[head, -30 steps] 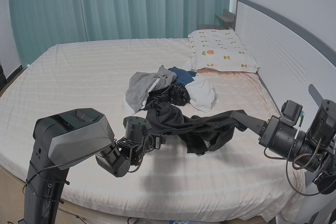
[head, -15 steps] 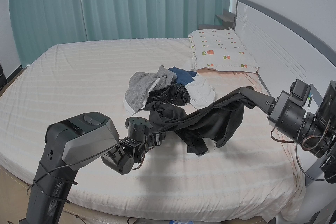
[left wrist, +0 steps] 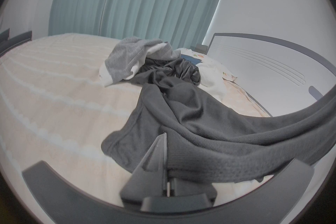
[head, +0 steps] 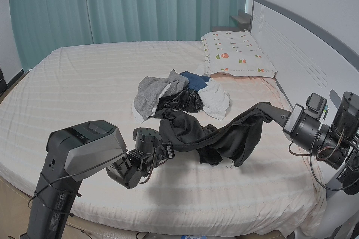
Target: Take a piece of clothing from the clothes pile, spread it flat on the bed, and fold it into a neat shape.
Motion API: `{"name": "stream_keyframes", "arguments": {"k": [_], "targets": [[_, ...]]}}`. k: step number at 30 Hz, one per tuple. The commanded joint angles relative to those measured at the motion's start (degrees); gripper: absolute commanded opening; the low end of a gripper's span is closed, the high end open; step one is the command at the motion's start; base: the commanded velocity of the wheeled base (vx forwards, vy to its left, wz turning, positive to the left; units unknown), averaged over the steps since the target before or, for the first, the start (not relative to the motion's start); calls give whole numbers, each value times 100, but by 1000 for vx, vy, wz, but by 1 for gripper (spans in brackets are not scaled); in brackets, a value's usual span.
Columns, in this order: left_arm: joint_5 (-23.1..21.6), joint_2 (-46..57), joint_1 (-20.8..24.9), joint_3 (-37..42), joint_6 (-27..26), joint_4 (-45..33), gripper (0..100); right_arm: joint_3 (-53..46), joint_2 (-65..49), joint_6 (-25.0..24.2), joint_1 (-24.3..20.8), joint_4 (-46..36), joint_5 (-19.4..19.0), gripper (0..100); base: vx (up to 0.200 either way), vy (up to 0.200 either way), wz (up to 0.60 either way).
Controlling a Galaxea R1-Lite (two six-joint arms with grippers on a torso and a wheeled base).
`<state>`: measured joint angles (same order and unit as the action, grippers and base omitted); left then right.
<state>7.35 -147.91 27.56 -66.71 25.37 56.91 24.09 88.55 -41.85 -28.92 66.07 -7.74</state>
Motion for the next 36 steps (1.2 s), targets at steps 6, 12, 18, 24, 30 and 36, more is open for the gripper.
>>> {"name": "stream_keyframes", "arguments": {"k": [6,12,18,24,30,36], "targets": [[-1271,2794,153,2355,1049,-22,0,-141,549,-253,246,11,-26,0,0,0,0],[-1456,3892,74,3190,1111,-30,0,-150,804,-262,237,283,1,0,0,0,0],[-1465,4305,-225,3384,1172,-39,0,-150,795,-218,158,723,53,0,0,0,0],[-1412,4675,-243,3665,1673,14,0,-150,655,-7,141,1593,352,0,0,0,0],[-1412,5026,-234,3726,2332,14,0,-343,628,142,88,1944,343,0,0,0,0],[-1210,4956,-234,3858,2297,49,0,-528,707,116,26,1944,282,0,0,0,0]]}}
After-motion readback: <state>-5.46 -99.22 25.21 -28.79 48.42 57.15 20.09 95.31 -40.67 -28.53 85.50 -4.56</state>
